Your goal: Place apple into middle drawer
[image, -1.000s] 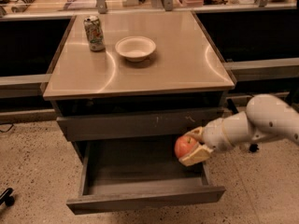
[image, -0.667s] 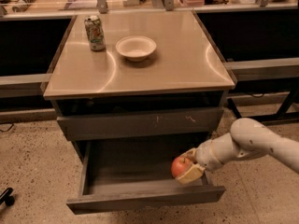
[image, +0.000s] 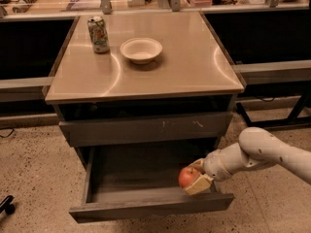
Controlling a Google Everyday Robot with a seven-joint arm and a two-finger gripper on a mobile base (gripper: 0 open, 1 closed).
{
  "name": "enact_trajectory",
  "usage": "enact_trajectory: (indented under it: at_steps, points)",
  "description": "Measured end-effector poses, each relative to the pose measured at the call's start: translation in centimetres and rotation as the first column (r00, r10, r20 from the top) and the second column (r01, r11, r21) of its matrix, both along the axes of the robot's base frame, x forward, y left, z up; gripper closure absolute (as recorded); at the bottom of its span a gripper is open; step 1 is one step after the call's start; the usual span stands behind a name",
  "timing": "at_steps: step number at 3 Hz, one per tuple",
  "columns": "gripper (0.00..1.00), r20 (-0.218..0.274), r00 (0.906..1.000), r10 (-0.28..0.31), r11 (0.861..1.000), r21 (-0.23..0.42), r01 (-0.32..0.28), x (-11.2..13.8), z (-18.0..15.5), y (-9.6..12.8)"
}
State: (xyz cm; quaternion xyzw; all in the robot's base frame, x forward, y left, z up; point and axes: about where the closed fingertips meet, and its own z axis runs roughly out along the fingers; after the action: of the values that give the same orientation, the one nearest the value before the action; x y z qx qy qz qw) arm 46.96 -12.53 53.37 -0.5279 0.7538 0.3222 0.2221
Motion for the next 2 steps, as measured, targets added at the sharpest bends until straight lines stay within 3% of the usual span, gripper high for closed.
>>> enact_trajectory:
  at_steps: [1,2]
  points:
    - [1.0,0.072,0.9971,0.025,1.0,0.008,-0.026,0.7,-0.8,0.3]
    - [1.0,0.227,0.9721,0.059,0.997,0.028,-0.067,2.4,-1.6,1.5]
